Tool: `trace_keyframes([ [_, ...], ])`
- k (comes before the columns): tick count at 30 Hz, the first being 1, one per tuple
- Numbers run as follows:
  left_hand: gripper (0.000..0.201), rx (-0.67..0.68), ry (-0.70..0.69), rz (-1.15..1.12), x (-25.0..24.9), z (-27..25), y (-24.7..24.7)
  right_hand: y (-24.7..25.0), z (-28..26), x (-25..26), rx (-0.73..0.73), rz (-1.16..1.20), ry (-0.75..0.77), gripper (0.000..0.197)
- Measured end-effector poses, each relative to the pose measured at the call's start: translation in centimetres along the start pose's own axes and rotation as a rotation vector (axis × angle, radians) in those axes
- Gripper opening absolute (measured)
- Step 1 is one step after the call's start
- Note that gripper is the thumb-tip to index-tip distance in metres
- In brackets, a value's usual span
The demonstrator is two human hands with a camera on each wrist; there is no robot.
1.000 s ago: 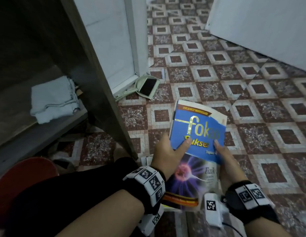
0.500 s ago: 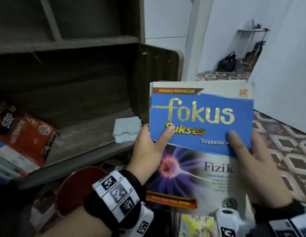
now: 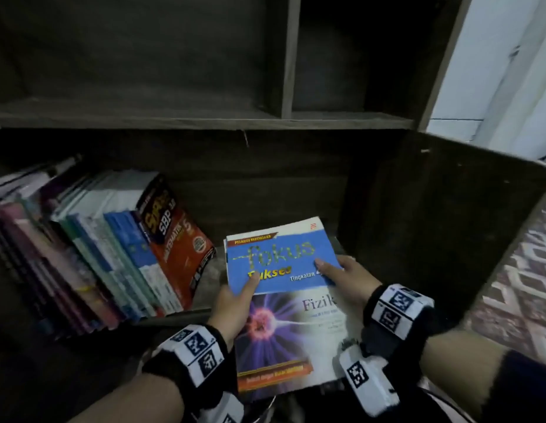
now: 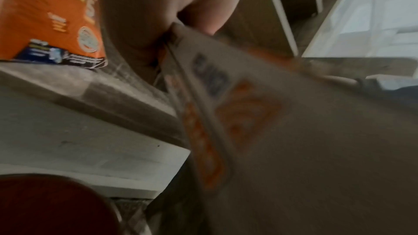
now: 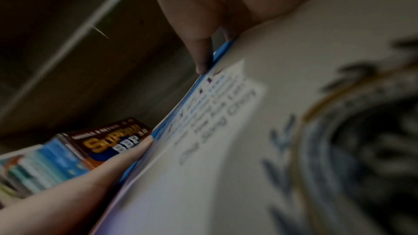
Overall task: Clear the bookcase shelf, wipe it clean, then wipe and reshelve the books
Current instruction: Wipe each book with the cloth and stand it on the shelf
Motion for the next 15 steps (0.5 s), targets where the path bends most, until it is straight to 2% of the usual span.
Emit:
trace_keyframes([
  [3, 0.031, -0.050, 0.038, 0.118, 3.4, 3.2, 0.5, -3.2, 3.9, -2.5, 0.017, -0.086, -0.064, 0.031],
  [7, 0.029, -0.066, 0.076, 0.172, 5.7, 8.0, 0.1, -5.7, 8.4, -4.1, 0.039, -0.148, -0.120, 0.032],
  [11, 0.066, -0.052, 0.080, 0.304, 7.2, 13.0, -1.3, -6.2, 12.1, -4.0, 0.004, -0.185, -0.135, 0.031],
  [15, 0.035, 0.053, 0.047, 0.461, 7.0, 15.6, -2.8, -6.8, 14.4, -3.6, 0.012, -0.251, -0.157, 0.035],
])
Point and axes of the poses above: each hand's wrist, its own z-axis towards the middle knuckle, its own y-axis out of the back of the hand, x = y × z, the point moved 5 cm from there along z, towards the middle knuckle, and after that the axes turned 12 degrees about -x, right-handed, at the moved point
